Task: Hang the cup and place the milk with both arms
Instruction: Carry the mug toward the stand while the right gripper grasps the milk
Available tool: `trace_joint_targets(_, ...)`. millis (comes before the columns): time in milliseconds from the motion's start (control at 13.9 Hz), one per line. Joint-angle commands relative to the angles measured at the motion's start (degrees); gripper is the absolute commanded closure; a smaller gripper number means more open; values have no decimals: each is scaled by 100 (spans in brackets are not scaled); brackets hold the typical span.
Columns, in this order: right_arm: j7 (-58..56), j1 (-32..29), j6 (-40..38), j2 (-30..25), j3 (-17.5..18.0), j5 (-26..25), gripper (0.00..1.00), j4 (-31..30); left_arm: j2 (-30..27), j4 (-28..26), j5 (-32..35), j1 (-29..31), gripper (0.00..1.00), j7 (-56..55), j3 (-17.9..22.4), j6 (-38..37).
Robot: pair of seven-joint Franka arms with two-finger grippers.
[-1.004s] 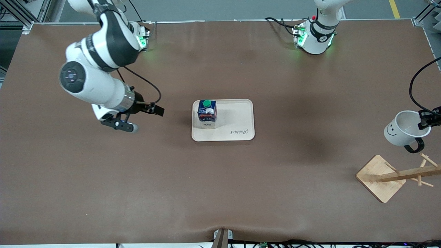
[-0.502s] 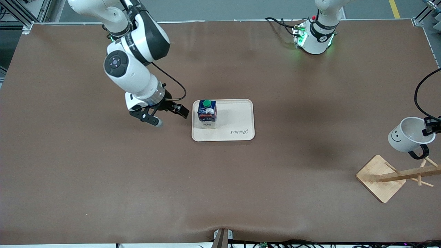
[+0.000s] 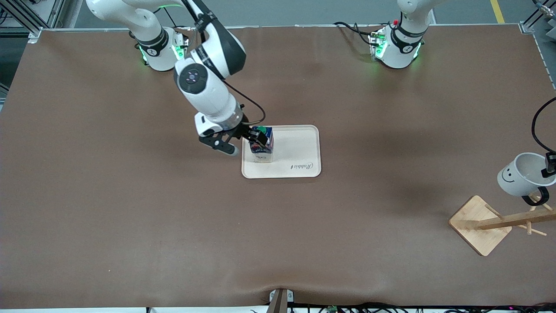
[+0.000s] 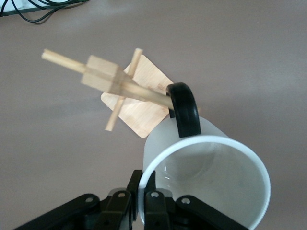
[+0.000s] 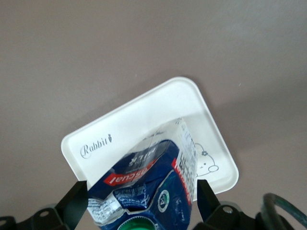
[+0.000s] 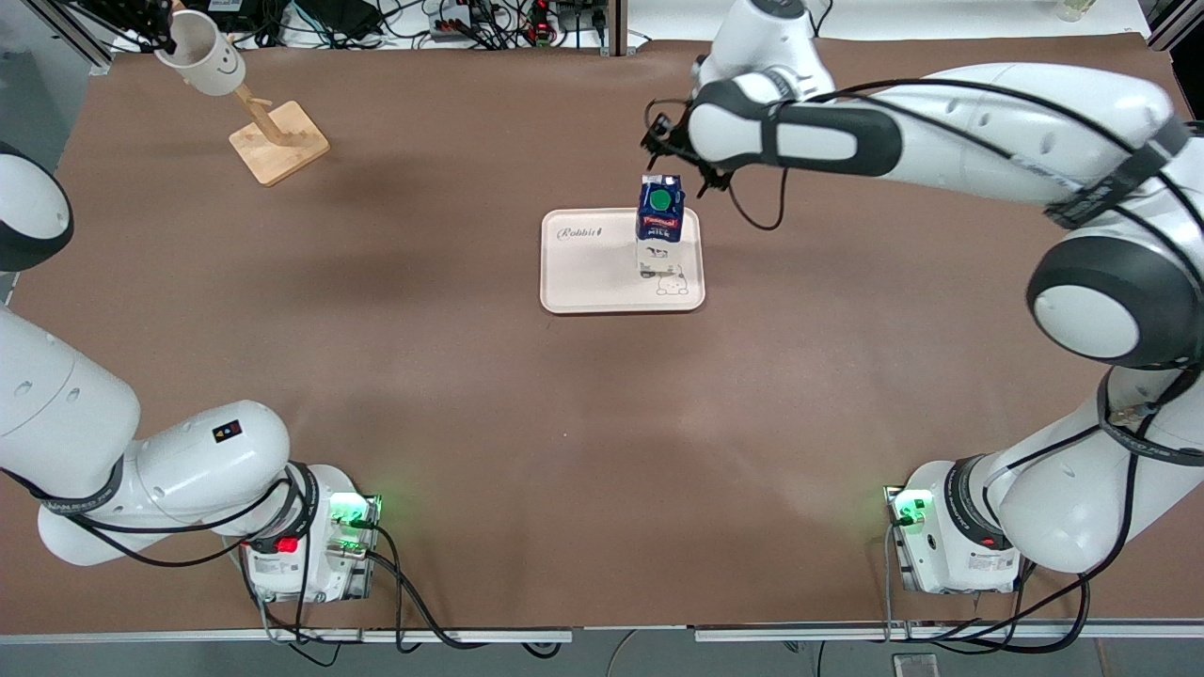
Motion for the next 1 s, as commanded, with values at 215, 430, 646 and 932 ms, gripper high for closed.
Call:
trace_joint_targets(215,233,38,-501,190,-48,107,0,477,324,140,-145,102,100,206,-52,257)
trace_joint_targets(430,207,-33,-930,216,-57,178,0,688,395,131,-128,84,65,197,-61,266)
trace_joint_targets(646,224,125,-967,462,-48,160,0,775,413,140,-136,50,0,127,-70,240)
trace_joint_targets(932,216,109,-1002,612,-40,187,0,1022,317,131,-118,5,0,48,-140,178)
